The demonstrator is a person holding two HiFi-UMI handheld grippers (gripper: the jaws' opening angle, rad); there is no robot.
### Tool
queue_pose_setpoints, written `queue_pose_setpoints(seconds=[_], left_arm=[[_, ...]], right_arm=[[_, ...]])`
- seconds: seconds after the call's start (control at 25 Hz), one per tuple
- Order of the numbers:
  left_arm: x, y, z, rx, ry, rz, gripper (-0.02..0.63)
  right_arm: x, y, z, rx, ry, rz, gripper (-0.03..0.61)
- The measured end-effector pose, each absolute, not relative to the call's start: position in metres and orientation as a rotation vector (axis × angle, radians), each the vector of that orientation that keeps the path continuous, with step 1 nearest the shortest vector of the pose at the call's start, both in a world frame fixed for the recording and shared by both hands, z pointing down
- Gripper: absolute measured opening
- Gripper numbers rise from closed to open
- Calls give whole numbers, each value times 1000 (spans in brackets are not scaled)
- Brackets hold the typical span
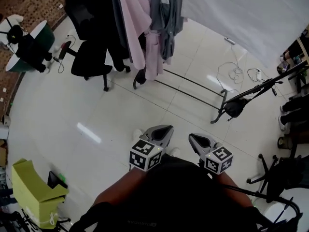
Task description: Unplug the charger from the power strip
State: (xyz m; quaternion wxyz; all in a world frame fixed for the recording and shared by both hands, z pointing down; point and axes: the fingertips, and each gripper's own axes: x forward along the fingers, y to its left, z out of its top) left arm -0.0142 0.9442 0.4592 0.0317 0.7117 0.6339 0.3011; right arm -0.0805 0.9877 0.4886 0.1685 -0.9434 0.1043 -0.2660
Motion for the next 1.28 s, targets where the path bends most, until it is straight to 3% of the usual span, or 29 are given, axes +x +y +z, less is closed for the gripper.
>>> queue_pose_setpoints(seconds=[0.36,0.8,1.28], left_arm=[[41,860,460,2360,1650,886,6],[164,726,443,2499,1337,765,6],[258,539,449,2633,981,695,6]], right_arm=[[-11,920,486,-2693,607,-806,3],[122,802,455,-2746,924,-783,3],[253,604,454,-2659,1405,-760,3]])
